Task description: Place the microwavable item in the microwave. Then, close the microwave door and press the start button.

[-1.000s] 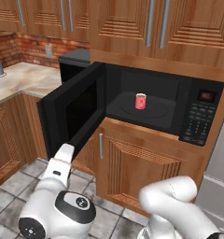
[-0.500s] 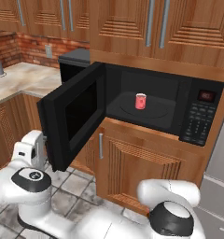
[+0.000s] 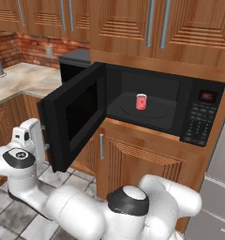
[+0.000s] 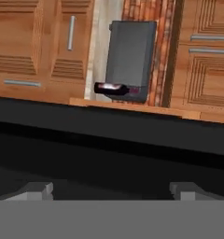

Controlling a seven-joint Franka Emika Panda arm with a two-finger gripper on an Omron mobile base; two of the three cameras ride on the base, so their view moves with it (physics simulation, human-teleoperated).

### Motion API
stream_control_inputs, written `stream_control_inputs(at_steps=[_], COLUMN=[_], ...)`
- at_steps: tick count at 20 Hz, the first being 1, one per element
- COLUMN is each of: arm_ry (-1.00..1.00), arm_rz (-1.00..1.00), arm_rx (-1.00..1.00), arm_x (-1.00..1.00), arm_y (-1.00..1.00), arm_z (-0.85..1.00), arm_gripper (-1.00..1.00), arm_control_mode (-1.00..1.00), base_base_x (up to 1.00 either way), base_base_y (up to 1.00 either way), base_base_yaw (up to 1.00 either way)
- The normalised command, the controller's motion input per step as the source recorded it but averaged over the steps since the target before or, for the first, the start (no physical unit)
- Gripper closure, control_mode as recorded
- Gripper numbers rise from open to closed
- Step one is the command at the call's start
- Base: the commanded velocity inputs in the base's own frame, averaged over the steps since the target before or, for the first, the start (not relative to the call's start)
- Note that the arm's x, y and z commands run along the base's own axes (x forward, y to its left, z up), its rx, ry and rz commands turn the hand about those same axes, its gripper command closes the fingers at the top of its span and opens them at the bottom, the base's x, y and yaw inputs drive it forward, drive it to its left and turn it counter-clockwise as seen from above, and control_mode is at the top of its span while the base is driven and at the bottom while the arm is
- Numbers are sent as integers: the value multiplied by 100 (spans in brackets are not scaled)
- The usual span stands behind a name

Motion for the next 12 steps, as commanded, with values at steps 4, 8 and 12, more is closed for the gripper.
stream_control_inputs(at_steps=[4, 8, 12], arm_ry=[-4, -10, -10], arm_rz=[-12, -12, -10], arm_rx=[-1, 0, 0], arm_x=[22, 0, -1], arm_y=[-45, -64, -79], arm_z=[-7, 0, 3], arm_gripper=[-100, -100, -100], arm_control_mode=[-100, -100, -100], base_base_x=[0, 0, 0], base_base_y=[0, 0, 0], base_base_yaw=[0, 0, 0])
